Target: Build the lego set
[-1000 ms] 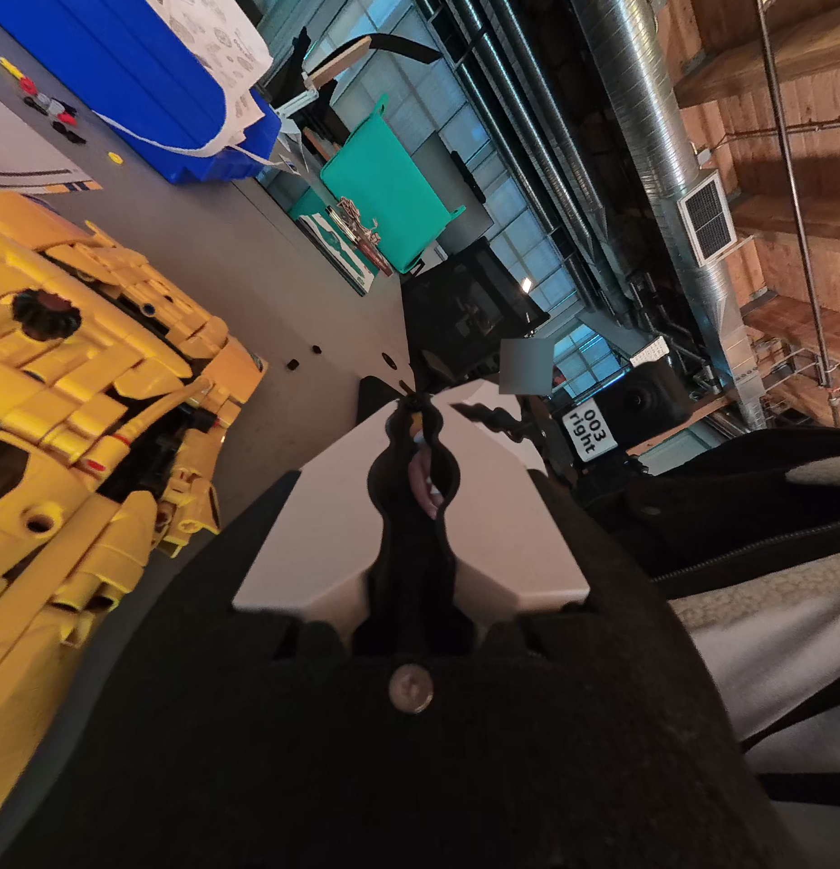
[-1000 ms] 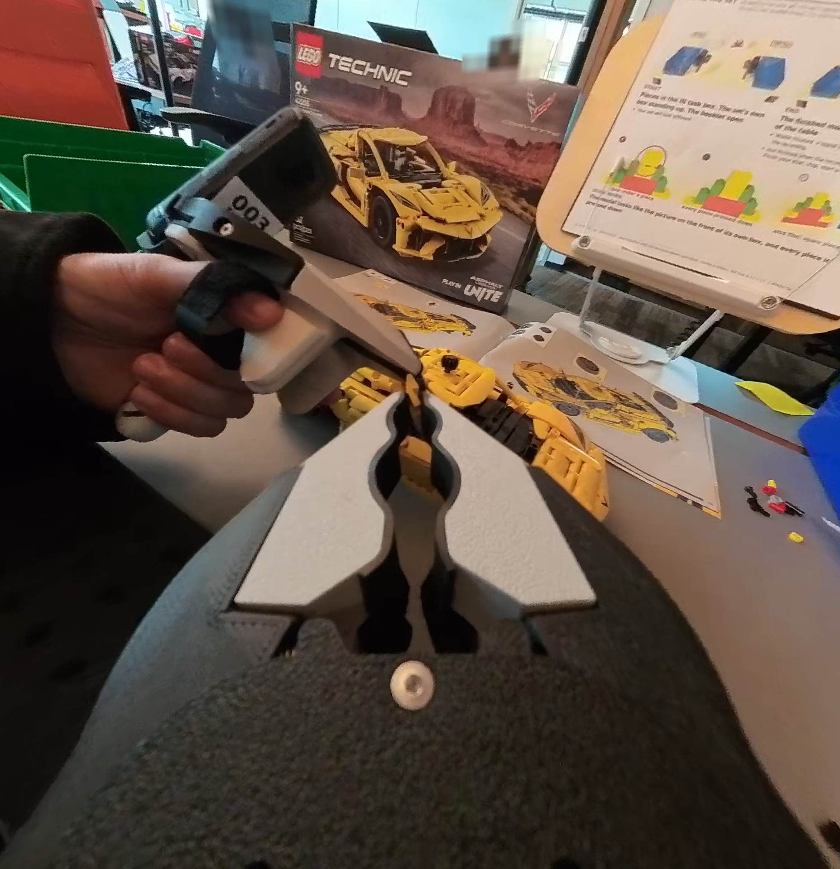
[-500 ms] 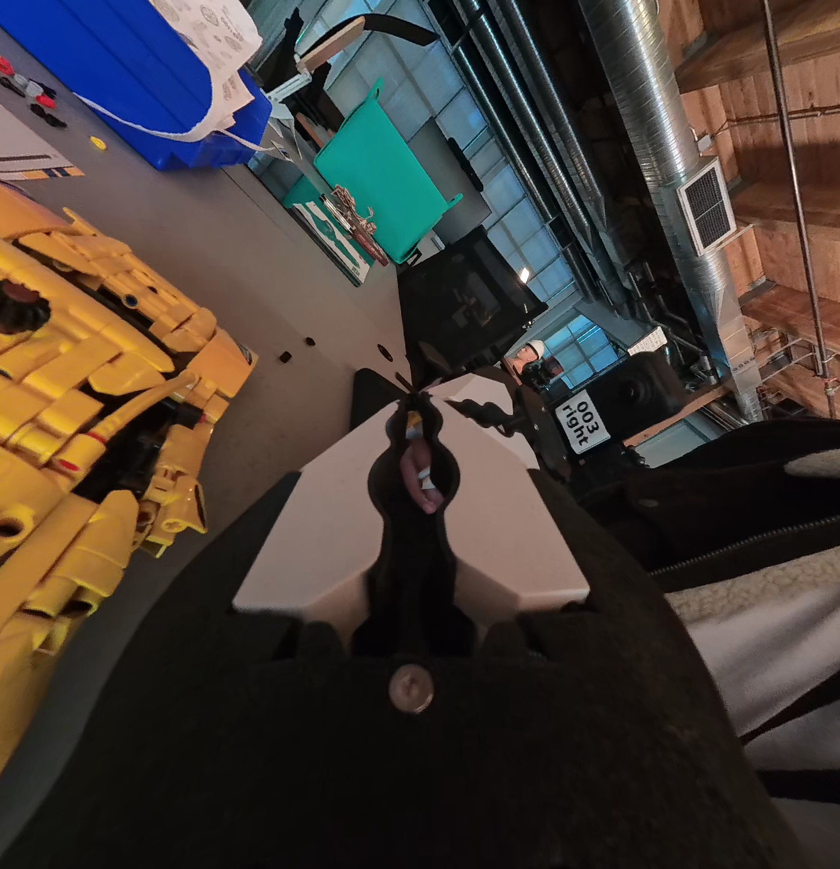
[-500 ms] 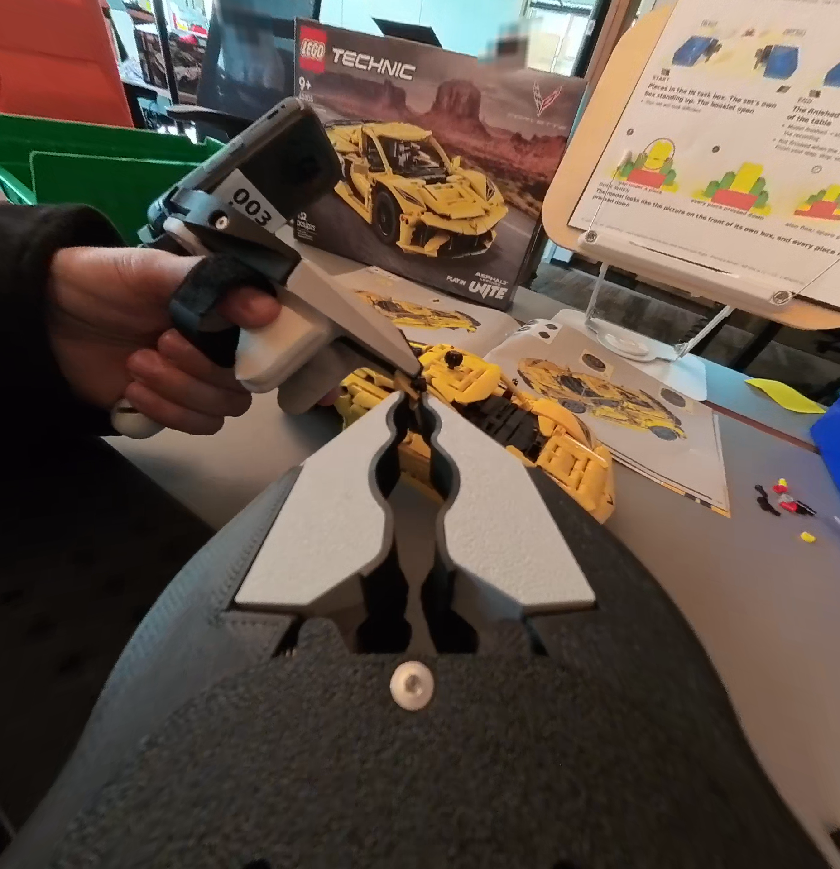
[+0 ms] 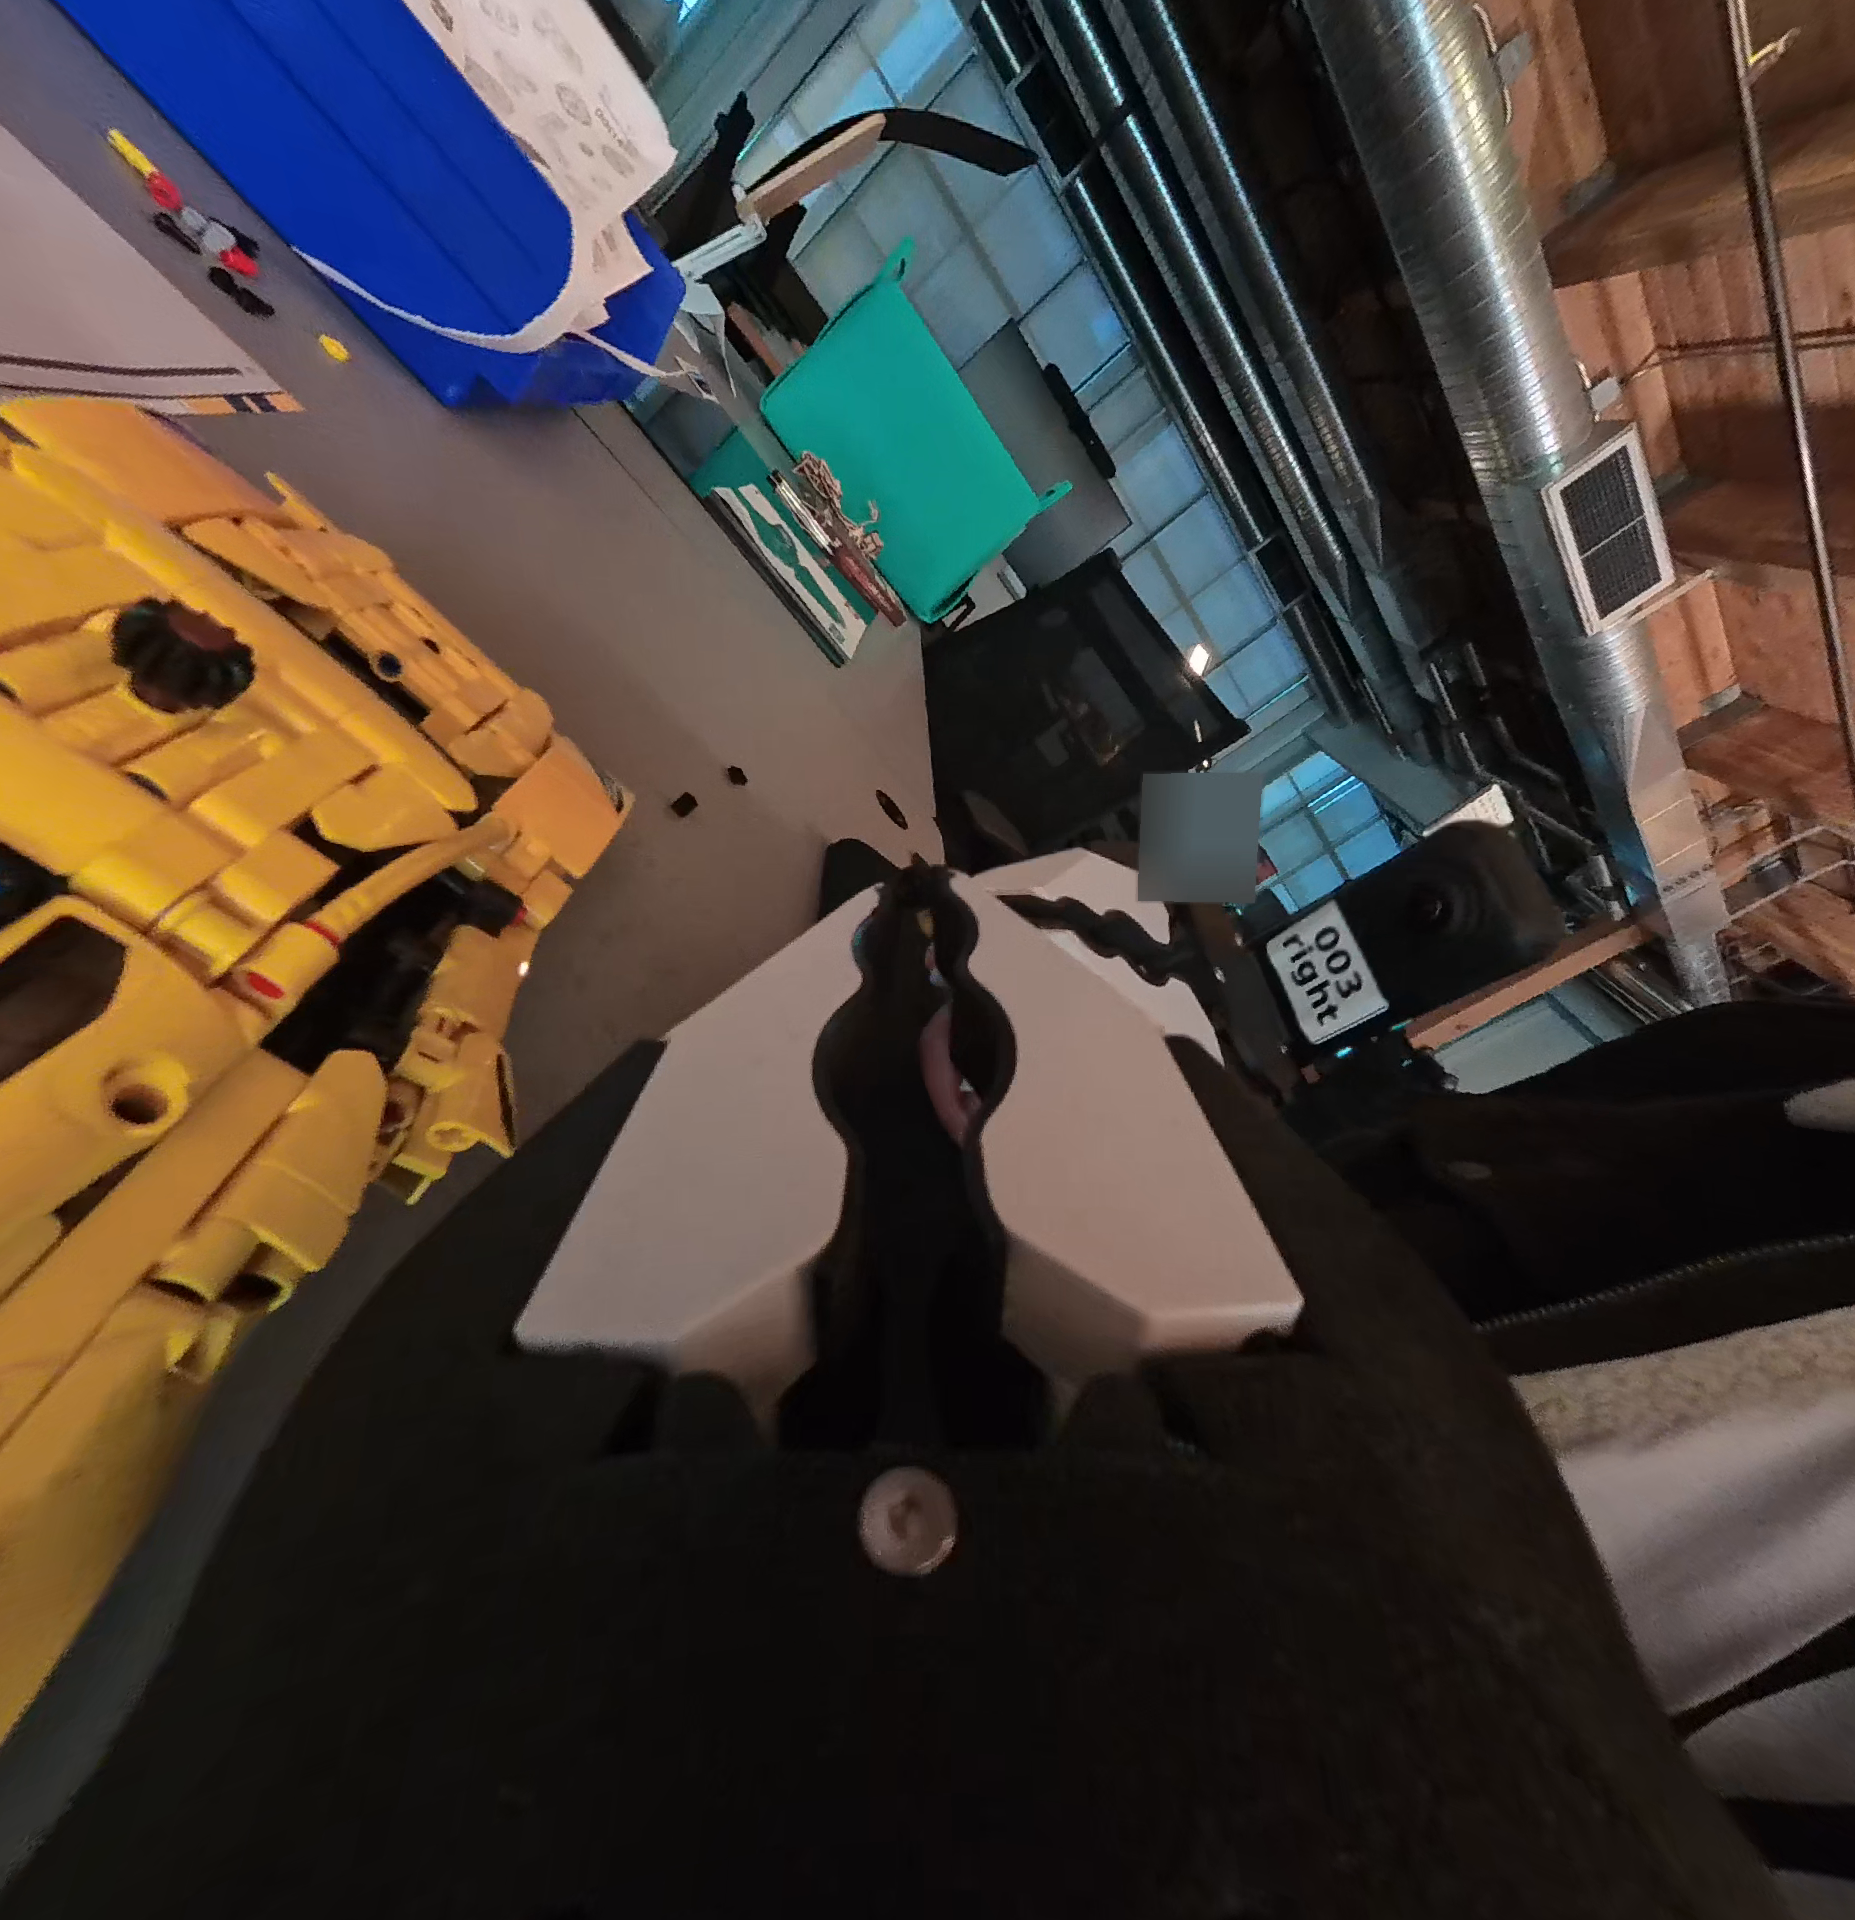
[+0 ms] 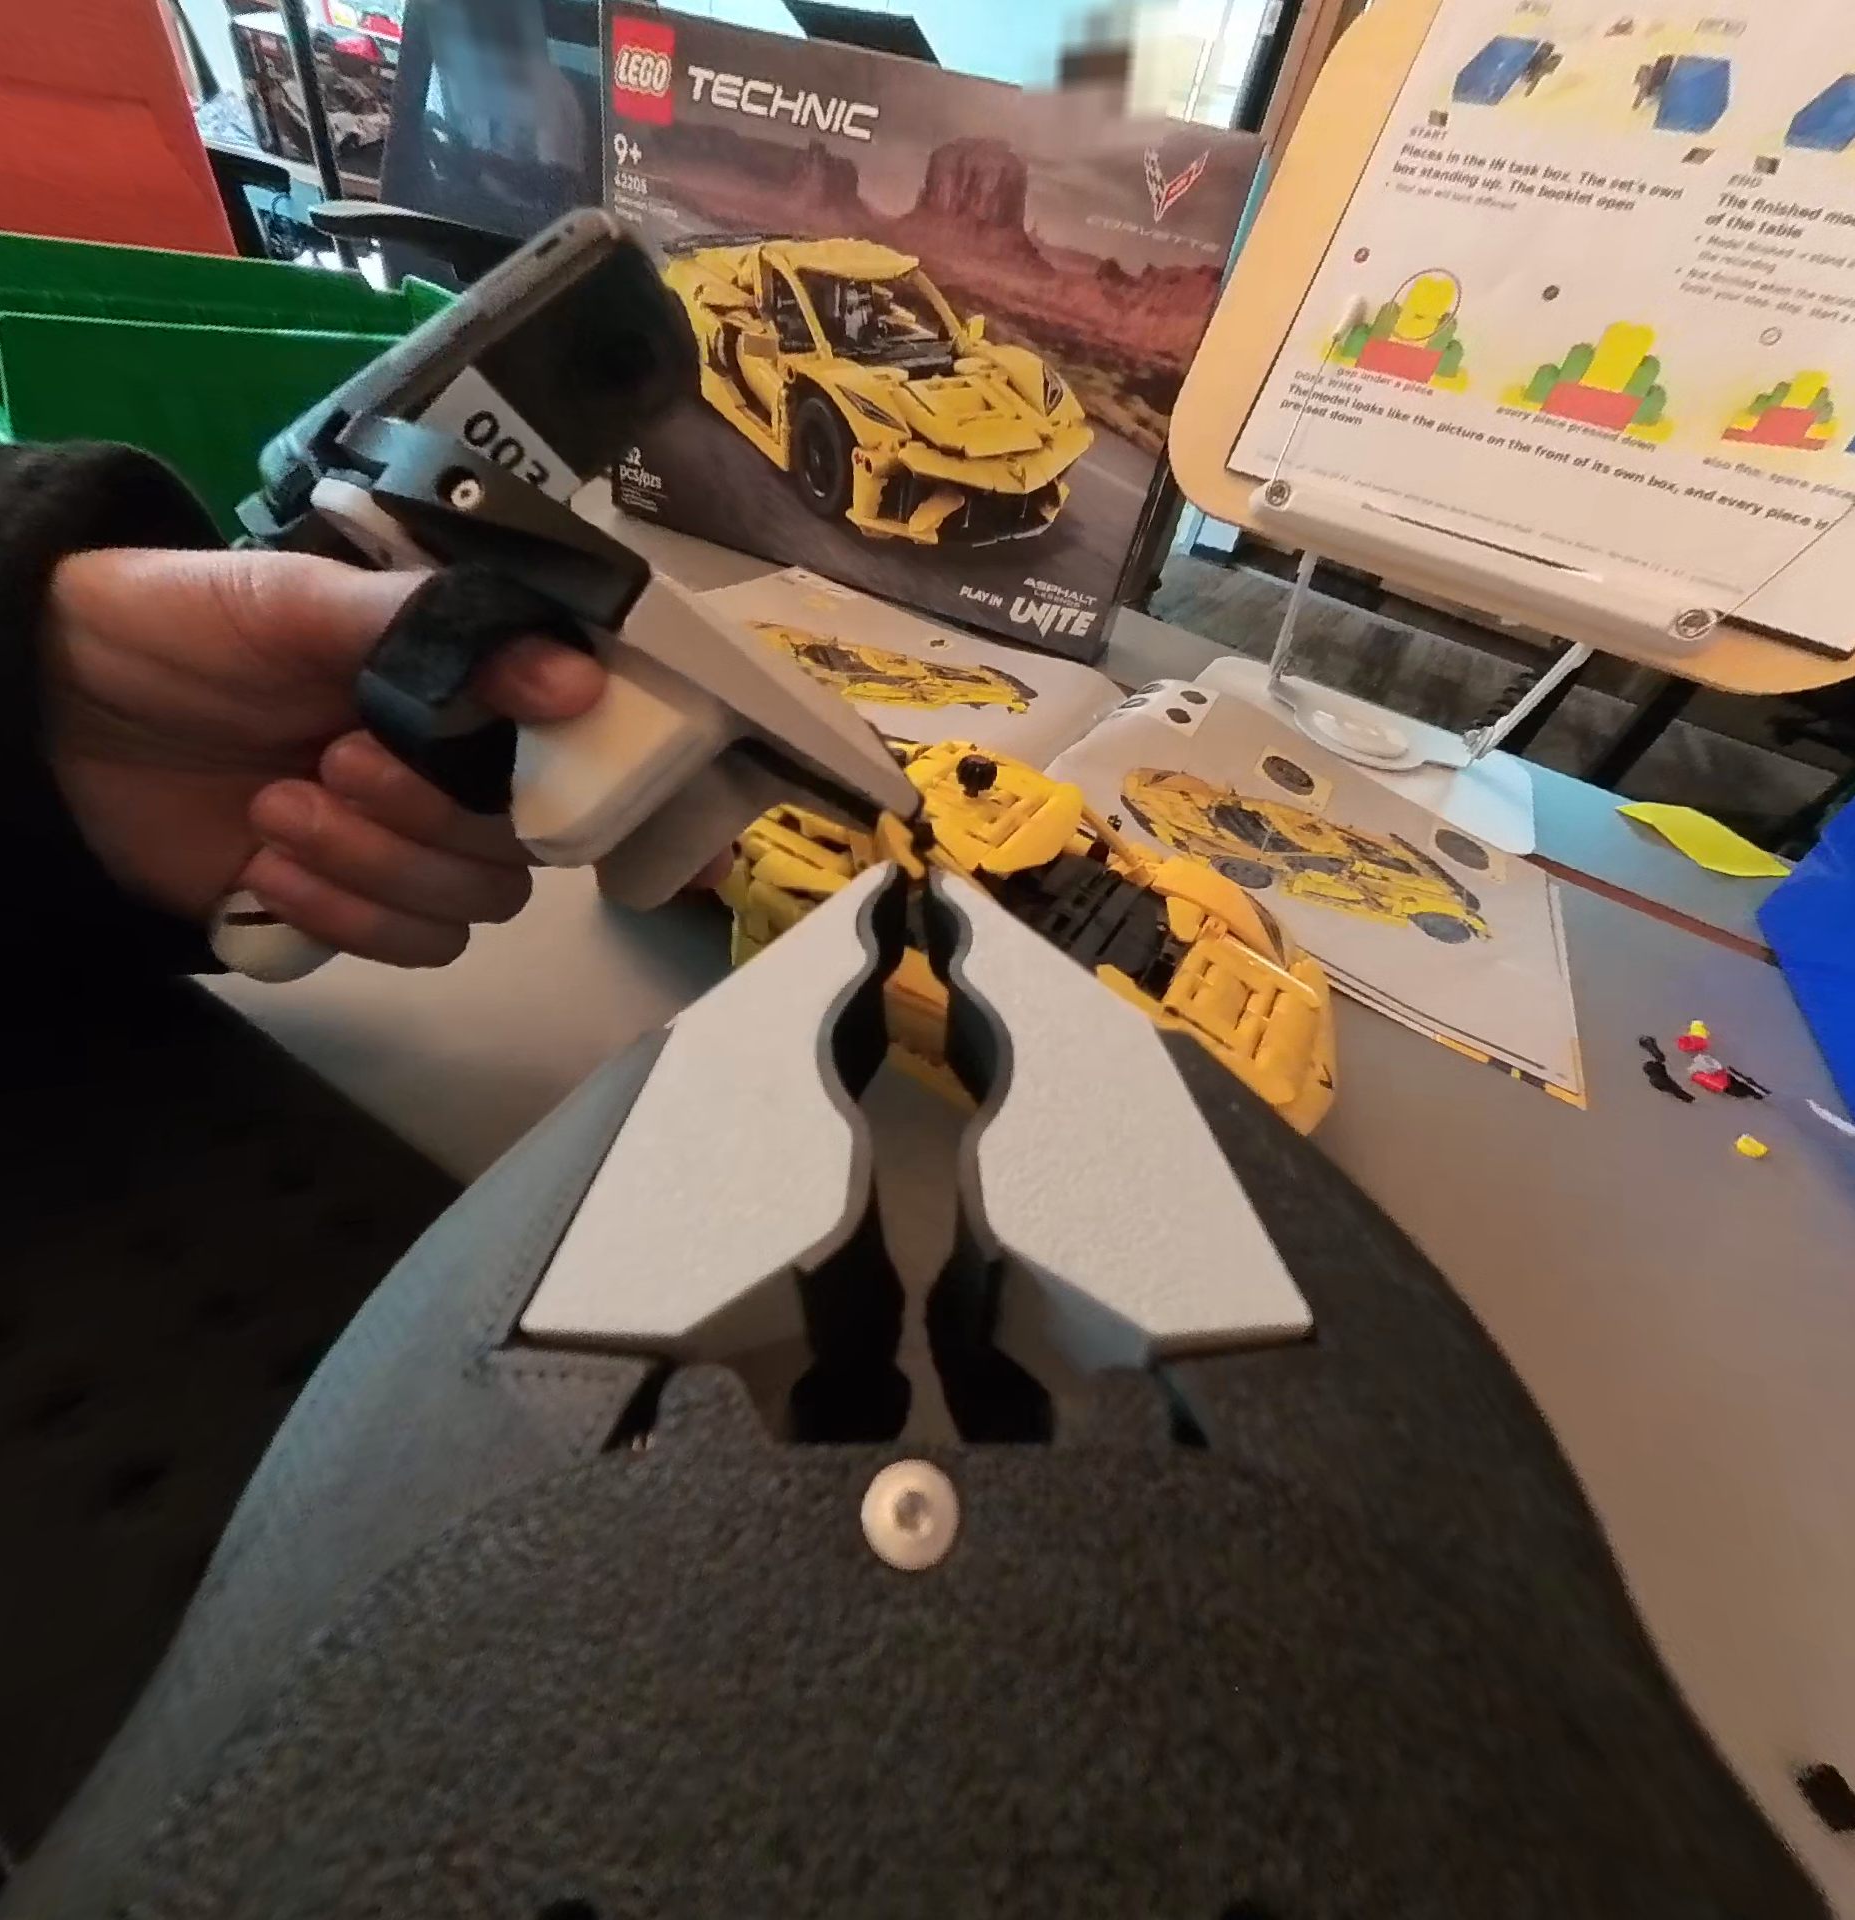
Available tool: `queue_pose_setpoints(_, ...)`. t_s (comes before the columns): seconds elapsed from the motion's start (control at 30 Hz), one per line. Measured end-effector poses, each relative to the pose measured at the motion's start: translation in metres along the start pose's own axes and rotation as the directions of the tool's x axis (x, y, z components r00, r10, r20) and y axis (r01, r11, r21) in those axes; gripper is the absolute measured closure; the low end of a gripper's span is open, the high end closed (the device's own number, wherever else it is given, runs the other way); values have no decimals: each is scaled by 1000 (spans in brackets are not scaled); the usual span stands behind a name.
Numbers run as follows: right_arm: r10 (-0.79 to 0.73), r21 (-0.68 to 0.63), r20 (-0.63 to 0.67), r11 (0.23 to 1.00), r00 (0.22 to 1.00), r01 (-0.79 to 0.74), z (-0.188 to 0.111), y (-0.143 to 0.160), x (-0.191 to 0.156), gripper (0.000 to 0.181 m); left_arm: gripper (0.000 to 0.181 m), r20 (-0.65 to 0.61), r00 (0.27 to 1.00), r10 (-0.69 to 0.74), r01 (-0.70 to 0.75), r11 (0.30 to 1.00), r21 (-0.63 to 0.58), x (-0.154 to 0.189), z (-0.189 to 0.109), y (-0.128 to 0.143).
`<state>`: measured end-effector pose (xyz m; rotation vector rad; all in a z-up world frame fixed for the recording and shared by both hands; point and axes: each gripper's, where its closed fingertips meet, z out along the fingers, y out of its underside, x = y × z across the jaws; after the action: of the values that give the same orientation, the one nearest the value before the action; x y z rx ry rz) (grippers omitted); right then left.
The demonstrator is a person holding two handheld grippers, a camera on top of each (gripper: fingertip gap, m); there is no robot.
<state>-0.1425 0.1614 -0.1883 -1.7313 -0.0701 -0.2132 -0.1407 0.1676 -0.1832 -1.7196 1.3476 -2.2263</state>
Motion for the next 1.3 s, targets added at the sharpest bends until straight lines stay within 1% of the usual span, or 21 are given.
queue_pose_setpoints(0.2,0,-5,-17,1000,1000,0,0,1,3,179,176,23,1000,-4,4,1000,17,-1,4,3)
queue_pose_setpoints(0.33,20,-15,-25,1000,999,-20,1,3,6,180,175,81,997,15,-20,998,60,-9,-5,-9)
queue_pose_setpoints(0.43,21,-24,-31,999,999,-22,1,5,7,180,175,140,989,47,-49,999,12,-17,-6,-2)
queue_pose_setpoints(0.6,37,-22,-19,999,999,-38,1,5,7,181,175,167,980,110,-99,992,-77,-19,0,11)
queue_pose_setpoints(0.73,6,-30,54,1000,999,-4,3,6,-8,181,175,165,978,125,-113,990,-79,-17,2,12)
queue_pose_setpoints(0.93,-26,-69,84,997,996,32,7,13,-15,181,175,158,980,119,-105,990,-90,-17,4,15)
queue_pose_setpoints(1.0,-19,-78,99,997,995,27,8,14,-17,181,175,176,976,126,-111,990,-91,-19,2,14)
queue_pose_setpoints(1.07,-2,-69,87,998,996,8,6,13,-13,181,175,220,965,143,-129,989,-74,-26,-5,6)
queue_pose_setpoints(1.13,67,-70,92,996,994,-61,4,12,-6,181,175,252,952,173,-160,985,-70,-30,-14,-1)
queue_pose_setpoints(1.17,115,-95,109,990,987,-105,5,14,-4,181,176,256,949,183,-166,982,-88,-32,-17,1)
queue_pose_setpoints(1.2,163,-134,136,980,977,-145,6,19,-4,181,175,260,946,191,-162,978,-128,-34,-21,9)
queue_pose_setpoints(1.27,243,-266,206,946,948,-185,9,37,-8,180,175,304,921,244,-178,957,-230,-41,-32,31)
queue_pose_setpoints(1.3,276,-339,242,922,930,-186,10,47,-12,174,175,322,904,282,-191,939,-286,-43,-40,44)
